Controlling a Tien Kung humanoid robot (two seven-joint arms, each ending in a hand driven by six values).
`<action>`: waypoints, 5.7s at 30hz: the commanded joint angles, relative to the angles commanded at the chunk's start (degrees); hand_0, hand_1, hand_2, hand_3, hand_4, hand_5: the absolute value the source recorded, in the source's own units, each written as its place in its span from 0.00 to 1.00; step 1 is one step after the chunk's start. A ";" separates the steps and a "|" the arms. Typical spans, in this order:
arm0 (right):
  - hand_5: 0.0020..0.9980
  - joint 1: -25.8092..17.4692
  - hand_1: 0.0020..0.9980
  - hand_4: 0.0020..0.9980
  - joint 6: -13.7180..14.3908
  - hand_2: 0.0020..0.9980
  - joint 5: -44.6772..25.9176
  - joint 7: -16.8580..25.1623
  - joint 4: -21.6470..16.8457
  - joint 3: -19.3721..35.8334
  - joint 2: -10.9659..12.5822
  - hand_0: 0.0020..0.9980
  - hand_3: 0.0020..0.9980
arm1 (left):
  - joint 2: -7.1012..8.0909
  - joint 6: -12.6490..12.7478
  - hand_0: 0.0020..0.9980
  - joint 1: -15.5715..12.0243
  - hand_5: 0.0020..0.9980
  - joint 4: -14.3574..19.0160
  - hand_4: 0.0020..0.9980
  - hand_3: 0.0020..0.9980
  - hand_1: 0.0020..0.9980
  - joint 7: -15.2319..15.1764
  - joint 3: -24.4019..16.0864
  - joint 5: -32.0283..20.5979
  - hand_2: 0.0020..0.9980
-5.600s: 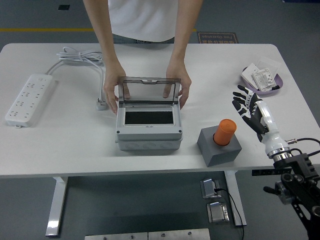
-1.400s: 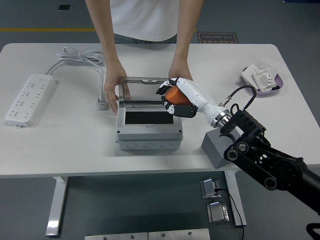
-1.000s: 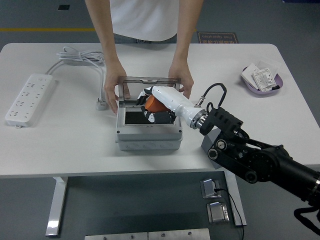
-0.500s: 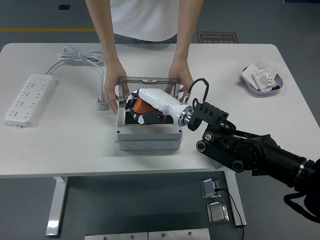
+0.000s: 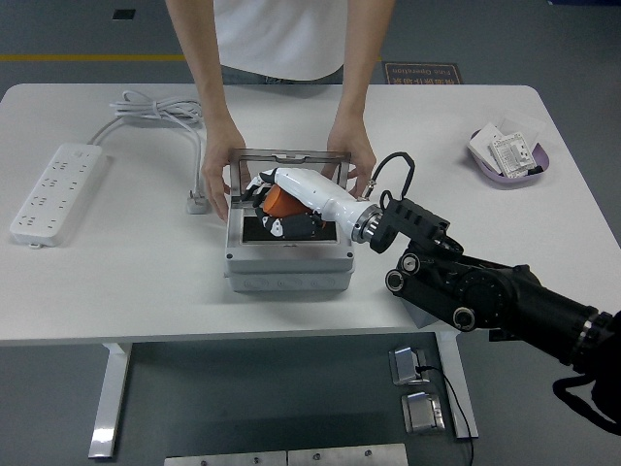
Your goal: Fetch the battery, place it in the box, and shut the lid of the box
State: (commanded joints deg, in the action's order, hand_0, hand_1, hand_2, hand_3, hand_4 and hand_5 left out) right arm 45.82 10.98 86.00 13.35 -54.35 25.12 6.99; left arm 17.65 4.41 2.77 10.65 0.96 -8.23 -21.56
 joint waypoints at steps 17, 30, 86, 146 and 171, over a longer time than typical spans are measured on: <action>0.53 -1.32 0.47 0.80 -0.04 0.65 -0.75 0.10 -3.13 0.56 1.44 0.37 0.75 | 0.10 0.08 0.64 -0.41 0.17 0.11 0.72 0.64 0.71 0.33 -1.65 2.46 0.66; 0.52 -2.64 0.44 0.81 -3.99 0.64 -7.95 -2.67 -20.08 10.70 10.08 0.37 0.74 | 0.08 0.16 0.64 -0.69 0.14 0.31 0.71 0.64 0.71 0.26 -3.60 3.99 0.65; 0.64 6.36 0.72 0.81 -5.18 0.74 -11.50 -1.90 -0.23 1.62 5.88 0.86 0.75 | 0.24 -0.34 0.64 0.85 0.10 0.17 0.71 0.63 0.71 0.19 1.28 -0.27 0.65; 0.65 -5.37 0.67 0.78 -4.46 0.73 -6.71 -8.45 -25.76 1.25 19.12 0.74 0.76 | 0.30 0.39 0.64 -0.67 0.13 0.43 0.71 0.63 0.71 0.46 -8.33 7.41 0.65; 0.63 -30.99 0.65 0.77 1.08 0.70 6.32 0.11 -24.21 40.81 17.37 0.72 0.73 | -1.55 -0.12 0.63 -1.84 0.11 -0.06 0.70 0.63 0.71 0.68 -5.72 3.86 0.65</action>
State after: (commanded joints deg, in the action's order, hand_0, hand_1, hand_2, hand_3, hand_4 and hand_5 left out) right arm 14.83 12.05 92.32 13.46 -78.56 65.93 24.36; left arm 16.11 4.30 0.93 10.59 1.64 -13.94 -17.70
